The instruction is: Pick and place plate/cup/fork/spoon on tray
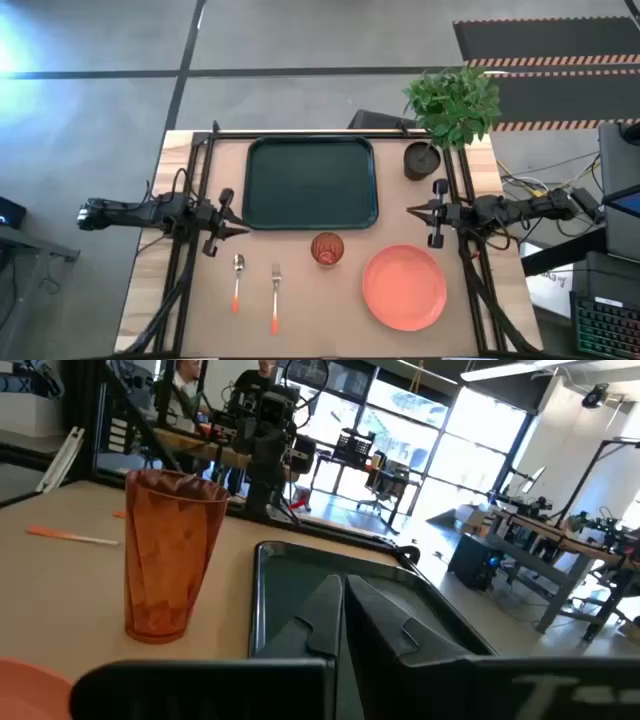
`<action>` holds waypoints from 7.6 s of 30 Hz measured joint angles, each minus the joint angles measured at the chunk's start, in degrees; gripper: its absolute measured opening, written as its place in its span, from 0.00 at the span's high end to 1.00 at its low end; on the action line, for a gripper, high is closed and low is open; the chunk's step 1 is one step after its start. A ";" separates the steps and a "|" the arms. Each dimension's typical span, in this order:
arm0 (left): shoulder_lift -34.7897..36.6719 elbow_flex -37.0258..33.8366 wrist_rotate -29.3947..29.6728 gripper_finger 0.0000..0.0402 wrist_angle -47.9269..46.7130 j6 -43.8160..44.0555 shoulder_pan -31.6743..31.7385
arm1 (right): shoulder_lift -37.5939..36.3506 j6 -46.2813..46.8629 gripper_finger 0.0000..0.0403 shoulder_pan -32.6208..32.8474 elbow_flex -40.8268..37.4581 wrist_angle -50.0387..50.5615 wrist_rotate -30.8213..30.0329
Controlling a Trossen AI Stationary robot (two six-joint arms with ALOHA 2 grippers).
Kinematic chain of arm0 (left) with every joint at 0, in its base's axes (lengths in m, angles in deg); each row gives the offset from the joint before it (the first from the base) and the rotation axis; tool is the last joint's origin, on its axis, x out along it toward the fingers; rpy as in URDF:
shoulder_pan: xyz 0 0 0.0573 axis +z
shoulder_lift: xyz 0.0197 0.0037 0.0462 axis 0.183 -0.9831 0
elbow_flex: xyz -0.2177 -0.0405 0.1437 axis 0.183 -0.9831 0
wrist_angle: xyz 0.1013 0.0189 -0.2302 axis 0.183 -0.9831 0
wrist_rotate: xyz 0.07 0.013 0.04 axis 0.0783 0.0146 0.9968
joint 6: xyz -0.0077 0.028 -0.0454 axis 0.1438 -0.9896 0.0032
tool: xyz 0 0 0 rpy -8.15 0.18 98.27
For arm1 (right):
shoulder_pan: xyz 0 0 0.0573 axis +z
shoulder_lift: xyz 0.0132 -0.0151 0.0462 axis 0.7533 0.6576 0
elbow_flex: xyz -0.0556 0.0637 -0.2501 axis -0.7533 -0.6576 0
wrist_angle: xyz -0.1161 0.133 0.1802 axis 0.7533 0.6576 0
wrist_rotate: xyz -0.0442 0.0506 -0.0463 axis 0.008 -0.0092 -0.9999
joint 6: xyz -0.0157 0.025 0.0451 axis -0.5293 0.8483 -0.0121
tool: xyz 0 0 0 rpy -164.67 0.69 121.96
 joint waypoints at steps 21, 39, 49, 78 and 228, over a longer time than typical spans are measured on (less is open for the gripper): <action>-0.02 0.00 0.01 0.87 -0.01 0.00 0.00 | -0.01 0.00 0.98 -0.02 0.00 0.02 0.00; -0.01 0.00 0.00 0.87 0.00 0.00 0.00 | -0.02 0.00 0.98 0.00 0.02 0.02 0.00; -0.02 0.01 0.02 0.87 -0.02 0.01 -0.01 | 0.00 0.00 0.98 -0.01 0.00 0.01 0.00; -0.06 0.00 0.00 0.87 0.00 0.01 -0.02 | -0.04 35.42 0.98 -0.02 -0.02 -0.71 -1.41; -87.04 36.37 -9.00 0.98 -32.52 118.47 -25.53 | 2.95 41.12 0.98 0.00 34.25 26.12 7.63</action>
